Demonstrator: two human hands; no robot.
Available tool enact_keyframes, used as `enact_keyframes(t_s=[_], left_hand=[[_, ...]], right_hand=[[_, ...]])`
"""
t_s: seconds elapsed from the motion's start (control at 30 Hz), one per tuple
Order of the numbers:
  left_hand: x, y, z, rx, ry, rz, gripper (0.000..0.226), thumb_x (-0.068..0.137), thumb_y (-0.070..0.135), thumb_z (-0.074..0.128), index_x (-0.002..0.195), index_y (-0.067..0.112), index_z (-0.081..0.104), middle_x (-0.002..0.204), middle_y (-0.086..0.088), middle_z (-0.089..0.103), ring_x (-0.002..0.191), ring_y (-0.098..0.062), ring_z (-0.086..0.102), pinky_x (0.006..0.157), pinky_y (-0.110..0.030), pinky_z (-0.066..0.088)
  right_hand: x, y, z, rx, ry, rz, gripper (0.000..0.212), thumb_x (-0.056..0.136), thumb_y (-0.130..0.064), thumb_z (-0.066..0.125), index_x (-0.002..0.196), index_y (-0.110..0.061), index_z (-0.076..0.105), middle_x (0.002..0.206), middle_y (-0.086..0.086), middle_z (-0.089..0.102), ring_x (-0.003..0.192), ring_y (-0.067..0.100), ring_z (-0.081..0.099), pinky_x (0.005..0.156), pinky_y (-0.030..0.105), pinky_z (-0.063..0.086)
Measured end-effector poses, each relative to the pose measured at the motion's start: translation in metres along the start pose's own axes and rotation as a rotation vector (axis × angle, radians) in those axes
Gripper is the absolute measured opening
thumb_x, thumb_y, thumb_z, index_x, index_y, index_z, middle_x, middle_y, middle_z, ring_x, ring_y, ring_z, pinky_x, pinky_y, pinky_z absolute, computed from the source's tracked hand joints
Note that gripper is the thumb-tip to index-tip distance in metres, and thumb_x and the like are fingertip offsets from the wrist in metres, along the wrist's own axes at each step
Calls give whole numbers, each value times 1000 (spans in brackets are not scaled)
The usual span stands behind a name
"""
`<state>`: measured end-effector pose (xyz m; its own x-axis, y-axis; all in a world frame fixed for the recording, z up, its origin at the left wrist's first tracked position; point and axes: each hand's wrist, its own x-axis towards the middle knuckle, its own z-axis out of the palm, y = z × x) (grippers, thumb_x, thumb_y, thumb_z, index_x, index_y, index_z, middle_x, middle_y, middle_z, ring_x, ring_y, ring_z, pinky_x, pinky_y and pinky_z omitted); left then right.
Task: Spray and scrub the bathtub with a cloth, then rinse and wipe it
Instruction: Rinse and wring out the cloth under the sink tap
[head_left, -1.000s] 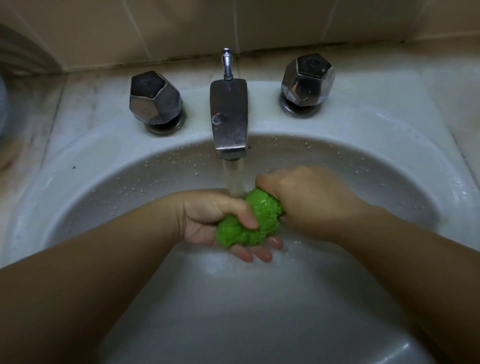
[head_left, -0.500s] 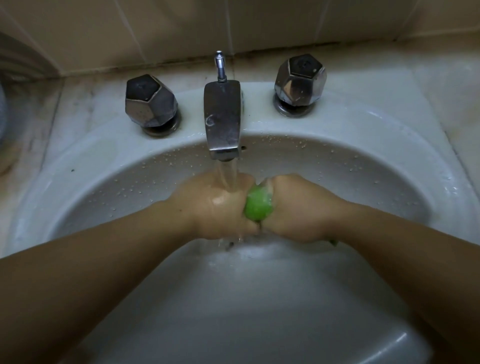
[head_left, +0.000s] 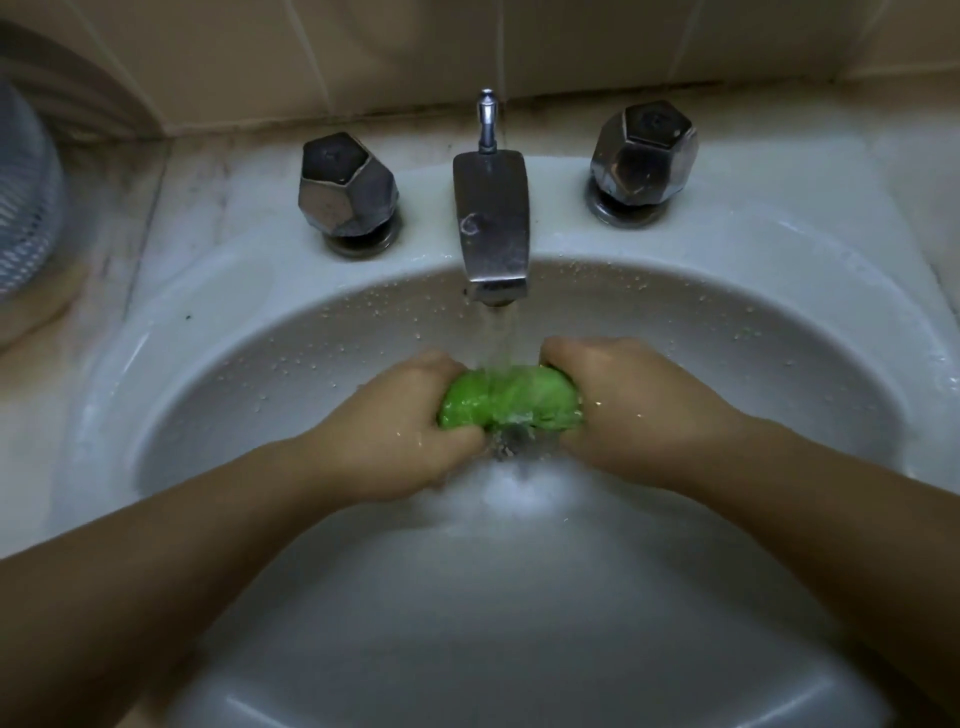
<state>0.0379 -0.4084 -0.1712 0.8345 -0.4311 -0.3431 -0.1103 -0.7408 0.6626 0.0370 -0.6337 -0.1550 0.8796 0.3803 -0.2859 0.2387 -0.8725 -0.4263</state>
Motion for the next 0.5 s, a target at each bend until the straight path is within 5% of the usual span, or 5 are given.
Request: enact_keyframes(t_s=[0.07, 0.13, 0.3, 0.43, 0.5], left_hand=[[-3, -3, -8, -240, -93, -145, 50, 73, 45, 76, 121, 42, 61, 96, 8, 71, 79, -7, 69, 67, -26, 51], [-2, -1, -17, -314, -164, -206, 45, 75, 29, 88, 115, 37, 68, 89, 6, 75, 76, -12, 71, 65, -27, 53], [3, 10, -24, -290, -240, -247, 19, 71, 8, 86, 87, 13, 76, 77, -7, 77, 68, -20, 72, 65, -33, 59], [0, 10, -21, -315, -231, -307, 23, 71, 7, 86, 92, 7, 76, 81, -12, 77, 76, -31, 76, 73, -45, 65], [-1, 7, -19, -234, -186, -294, 22, 72, 11, 87, 90, 13, 74, 75, -4, 77, 70, -23, 76, 67, -37, 63]], right_hand=[[2, 0, 1, 17, 90, -52, 51, 83, -17, 74, 123, -32, 47, 102, -3, 57, 87, 25, 58, 70, 40, 50], [6, -7, 5, -64, 186, -161, 67, 80, -11, 76, 136, -28, 42, 103, 4, 56, 85, 31, 57, 65, 39, 48], [16, -26, 23, -164, 263, -317, 62, 56, -24, 97, 108, -9, 66, 88, 18, 62, 75, 32, 58, 60, 34, 41], [20, -43, 29, -133, 135, -335, 53, 83, -21, 78, 130, -12, 55, 116, 19, 62, 89, 40, 64, 68, 42, 55], [24, -50, 27, -156, 73, -298, 49, 91, -25, 70, 135, -17, 49, 115, 9, 62, 92, 33, 63, 73, 39, 52]])
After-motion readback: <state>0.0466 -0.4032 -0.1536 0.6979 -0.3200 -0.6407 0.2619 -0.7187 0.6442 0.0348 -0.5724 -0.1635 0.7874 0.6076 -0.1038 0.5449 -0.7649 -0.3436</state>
